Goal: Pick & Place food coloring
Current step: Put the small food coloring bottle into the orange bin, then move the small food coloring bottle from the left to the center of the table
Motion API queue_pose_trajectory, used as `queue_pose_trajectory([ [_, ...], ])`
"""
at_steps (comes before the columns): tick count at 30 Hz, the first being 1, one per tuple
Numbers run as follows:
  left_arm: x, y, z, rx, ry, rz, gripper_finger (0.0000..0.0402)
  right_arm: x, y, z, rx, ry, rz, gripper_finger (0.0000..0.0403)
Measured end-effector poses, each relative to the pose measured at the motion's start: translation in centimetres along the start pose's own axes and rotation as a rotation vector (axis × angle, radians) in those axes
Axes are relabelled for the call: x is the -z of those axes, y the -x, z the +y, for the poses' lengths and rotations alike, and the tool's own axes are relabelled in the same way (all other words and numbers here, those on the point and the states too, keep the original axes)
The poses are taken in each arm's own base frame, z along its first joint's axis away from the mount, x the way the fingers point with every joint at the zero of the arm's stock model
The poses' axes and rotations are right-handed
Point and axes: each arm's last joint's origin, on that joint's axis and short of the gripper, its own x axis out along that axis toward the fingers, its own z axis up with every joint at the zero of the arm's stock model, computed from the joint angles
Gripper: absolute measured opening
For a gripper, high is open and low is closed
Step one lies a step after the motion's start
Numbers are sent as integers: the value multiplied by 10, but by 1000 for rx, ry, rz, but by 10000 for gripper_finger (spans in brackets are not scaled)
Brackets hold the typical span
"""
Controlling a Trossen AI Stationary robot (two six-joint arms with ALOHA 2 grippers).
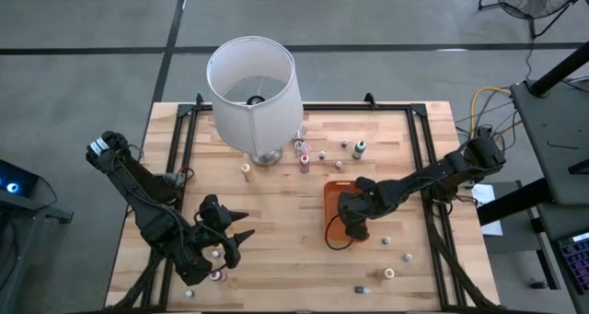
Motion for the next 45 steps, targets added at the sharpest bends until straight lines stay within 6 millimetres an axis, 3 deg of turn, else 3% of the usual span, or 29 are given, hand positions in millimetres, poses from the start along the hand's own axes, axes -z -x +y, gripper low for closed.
queue_pose_trajectory([
  [14, 0, 0, 0, 0, 0, 1, 206, 2, 5, -2, 3, -51, 6, 133],
  [23, 0, 0, 0, 6, -4, 14, 206, 2, 22, -6, -35, -83, -40, 163],
  [36, 2, 0, 0, 21, -25, 53, 206, 3, 95, -24, -184, -168, -237, 166],
  [45, 10, 1, 2, 66, 78, 311, 206, 6, 141, -31, -294, -132, -385, 166],
])
